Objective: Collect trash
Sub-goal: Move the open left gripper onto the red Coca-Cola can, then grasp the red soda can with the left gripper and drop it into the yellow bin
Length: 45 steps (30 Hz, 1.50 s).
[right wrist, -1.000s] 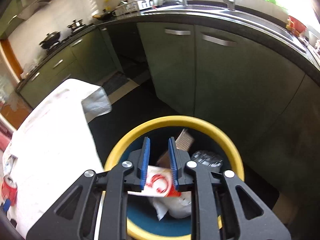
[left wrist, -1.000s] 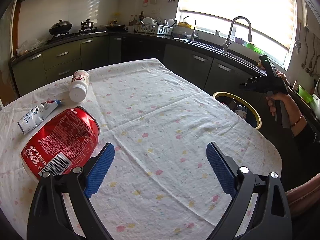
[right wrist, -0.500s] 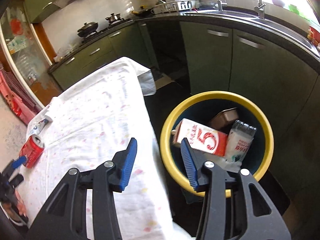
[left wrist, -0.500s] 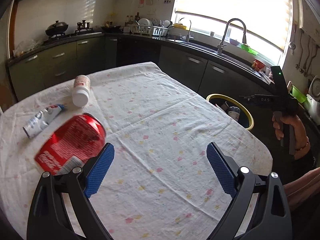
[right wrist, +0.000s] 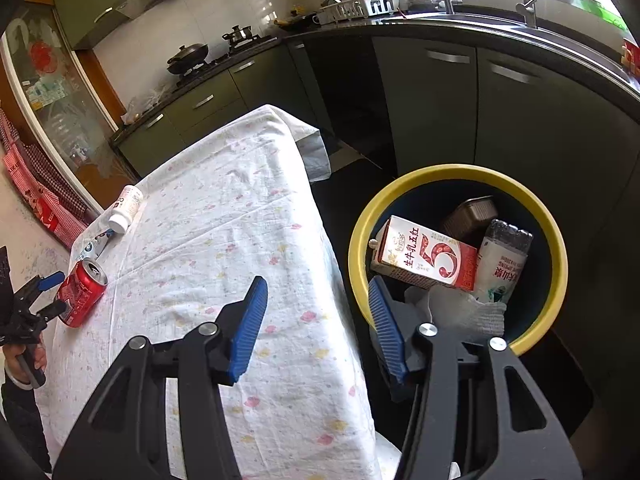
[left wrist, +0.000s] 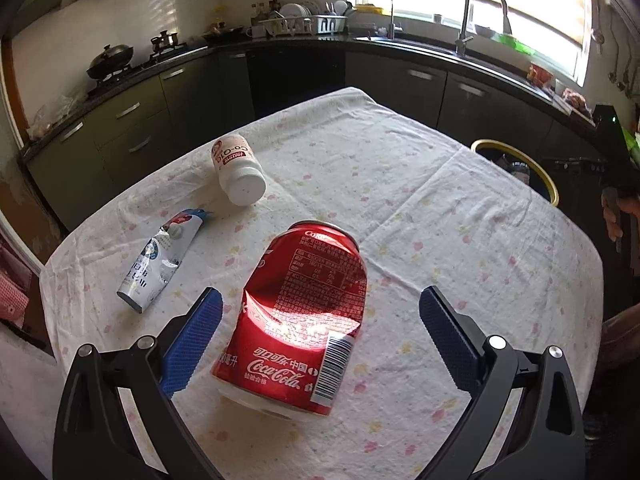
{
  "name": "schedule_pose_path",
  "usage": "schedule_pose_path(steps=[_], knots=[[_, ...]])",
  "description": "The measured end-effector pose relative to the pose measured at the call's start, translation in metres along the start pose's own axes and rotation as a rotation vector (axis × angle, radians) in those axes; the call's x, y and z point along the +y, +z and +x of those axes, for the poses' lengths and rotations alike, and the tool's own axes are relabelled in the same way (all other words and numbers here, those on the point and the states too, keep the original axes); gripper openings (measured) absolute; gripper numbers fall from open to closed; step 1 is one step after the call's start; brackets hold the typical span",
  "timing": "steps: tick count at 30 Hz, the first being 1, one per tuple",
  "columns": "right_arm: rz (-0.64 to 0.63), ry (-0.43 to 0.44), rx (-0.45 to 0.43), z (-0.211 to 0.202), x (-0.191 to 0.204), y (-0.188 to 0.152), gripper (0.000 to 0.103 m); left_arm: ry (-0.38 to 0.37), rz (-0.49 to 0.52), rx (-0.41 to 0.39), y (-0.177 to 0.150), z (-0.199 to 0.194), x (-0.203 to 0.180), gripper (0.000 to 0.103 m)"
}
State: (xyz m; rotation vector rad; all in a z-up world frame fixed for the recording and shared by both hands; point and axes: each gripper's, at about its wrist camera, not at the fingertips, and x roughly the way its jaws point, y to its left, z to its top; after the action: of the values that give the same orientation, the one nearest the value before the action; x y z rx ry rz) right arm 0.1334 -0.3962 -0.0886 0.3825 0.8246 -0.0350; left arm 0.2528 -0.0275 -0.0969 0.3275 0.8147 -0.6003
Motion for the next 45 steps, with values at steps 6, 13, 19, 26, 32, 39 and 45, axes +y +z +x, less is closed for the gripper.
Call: schedule_pose_path(steps=[6, 13, 19, 26, 32, 39, 45], knots=[[0.006, -0.001, 0.011, 0.004, -0.002, -0.002, 0.052, 0.015, 0.088, 0.061, 0.004, 0.024, -0.005, 0.097], [0.013, 0.004, 0.019, 0.006, -0.004, -0.005, 0.052, 0.041, 0.134, 0.095, 0.008, 0.039, -0.009, 0.088], [0.024, 0.012, 0.019, 0.006, -0.008, -0.006, 0.052, 0.06, 0.107, 0.127, 0.004, 0.041, -0.004, 0.07], [0.035, 0.021, 0.015, 0.005, -0.011, -0.008, 0.052, 0.047, 0.111, 0.082, 0.009, 0.014, -0.031, 0.07], [0.055, 0.025, -0.014, -0.007, -0.022, -0.008, 0.052, -0.028, 0.171, 0.03, 0.036, -0.002, -0.088, 0.07], [0.116, -0.044, -0.095, -0.039, -0.065, -0.01, 0.052, -0.19, 0.217, -0.013, 0.09, 0.004, -0.164, 0.07], [0.208, -0.119, -0.143, -0.064, -0.121, -0.019, 0.052, -0.305, 0.289, -0.02, 0.149, 0.044, -0.245, 0.07]])
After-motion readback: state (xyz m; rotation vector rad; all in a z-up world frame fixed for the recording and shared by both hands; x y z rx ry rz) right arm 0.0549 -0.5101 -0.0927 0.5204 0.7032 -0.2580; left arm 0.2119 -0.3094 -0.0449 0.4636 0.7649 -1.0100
